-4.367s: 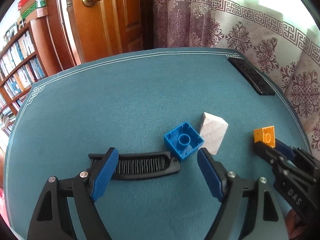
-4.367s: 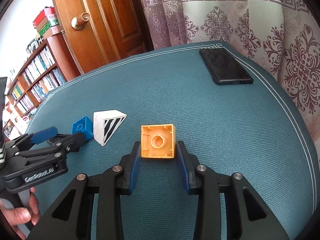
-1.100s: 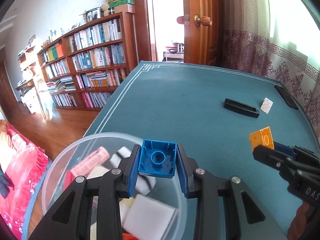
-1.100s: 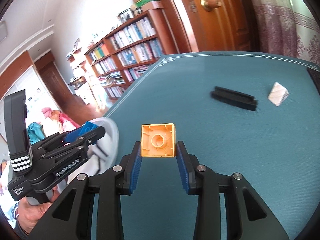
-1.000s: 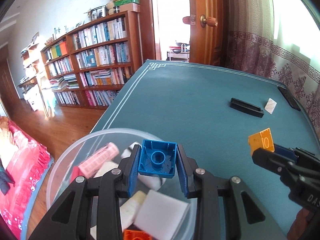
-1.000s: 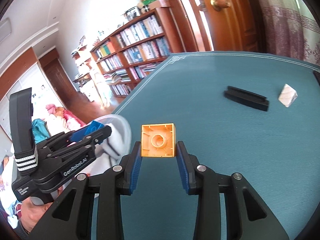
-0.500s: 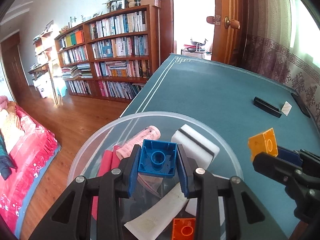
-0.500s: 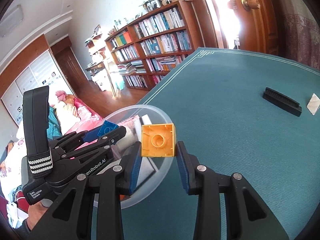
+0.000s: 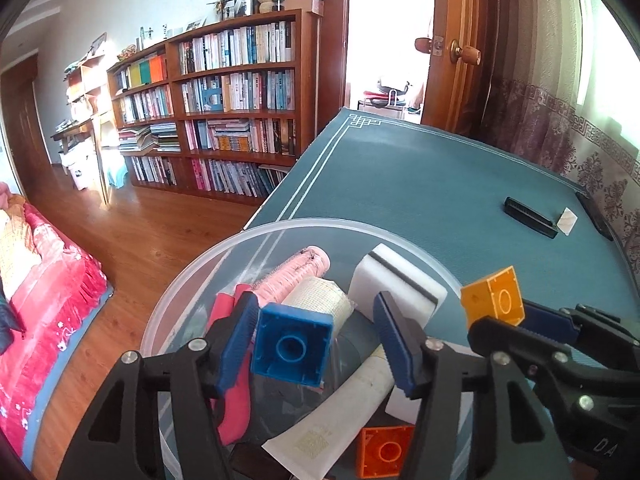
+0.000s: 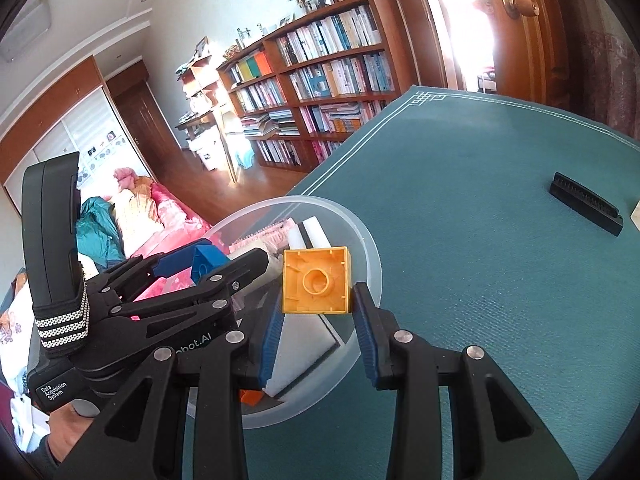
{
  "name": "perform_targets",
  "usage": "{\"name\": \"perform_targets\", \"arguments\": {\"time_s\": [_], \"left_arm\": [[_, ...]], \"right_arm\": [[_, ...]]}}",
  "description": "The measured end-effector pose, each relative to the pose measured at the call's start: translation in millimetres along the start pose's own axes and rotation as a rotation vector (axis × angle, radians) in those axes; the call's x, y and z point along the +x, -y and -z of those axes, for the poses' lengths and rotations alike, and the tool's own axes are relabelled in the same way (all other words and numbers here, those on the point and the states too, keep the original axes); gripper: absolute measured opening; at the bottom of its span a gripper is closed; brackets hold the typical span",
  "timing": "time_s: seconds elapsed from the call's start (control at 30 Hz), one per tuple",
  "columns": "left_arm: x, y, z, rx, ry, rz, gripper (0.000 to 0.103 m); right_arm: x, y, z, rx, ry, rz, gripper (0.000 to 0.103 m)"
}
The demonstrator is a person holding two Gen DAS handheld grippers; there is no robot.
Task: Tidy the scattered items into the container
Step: 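Open the left tool over the bowl while the right tool releases the yellow block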
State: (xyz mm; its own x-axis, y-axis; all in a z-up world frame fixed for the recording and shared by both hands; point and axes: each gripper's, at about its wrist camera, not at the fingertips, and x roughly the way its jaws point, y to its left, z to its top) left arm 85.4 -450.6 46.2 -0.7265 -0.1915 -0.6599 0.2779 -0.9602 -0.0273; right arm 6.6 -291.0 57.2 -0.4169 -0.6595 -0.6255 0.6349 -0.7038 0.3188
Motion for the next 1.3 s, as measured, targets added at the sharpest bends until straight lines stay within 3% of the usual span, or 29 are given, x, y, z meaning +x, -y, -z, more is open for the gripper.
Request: {"name": "perform_targets", "arguments": {"time_s": [0.17, 0.73, 0.83, 1.13, 1.3], "left_arm": [[-7.4, -2.4, -0.2, 0.001, 0.019, -0.01, 0.079], [-16.8, -18.9, -6.2, -0.036, 0.038, -0.051, 0.084], [-16.5, -18.6, -6.0, -0.04, 0.035, -0.051, 0.085], [-15.5, -5.0, -7.1, -0.014, 0.031, -0.043, 0.089], [-15.7, 9.5, -9.9, 0.015, 0.035, -0.037, 0.097]], "right_arm": [[3.3, 2.6, 2.9, 0.012, -0.02, -0.02, 0.038], [6.4, -13.2, 9.7, -0.051, -0.068, -0.1, 0.038], [5.3, -11.6, 11.6, -0.036, -0.074, -0.116, 0.044], [-12.0, -1.7, 9.2, -0.024, -0.028, -0.111, 0.044], [-23.4, 18.1, 7.1, 0.026, 0.004, -0.072, 0.044]]}}
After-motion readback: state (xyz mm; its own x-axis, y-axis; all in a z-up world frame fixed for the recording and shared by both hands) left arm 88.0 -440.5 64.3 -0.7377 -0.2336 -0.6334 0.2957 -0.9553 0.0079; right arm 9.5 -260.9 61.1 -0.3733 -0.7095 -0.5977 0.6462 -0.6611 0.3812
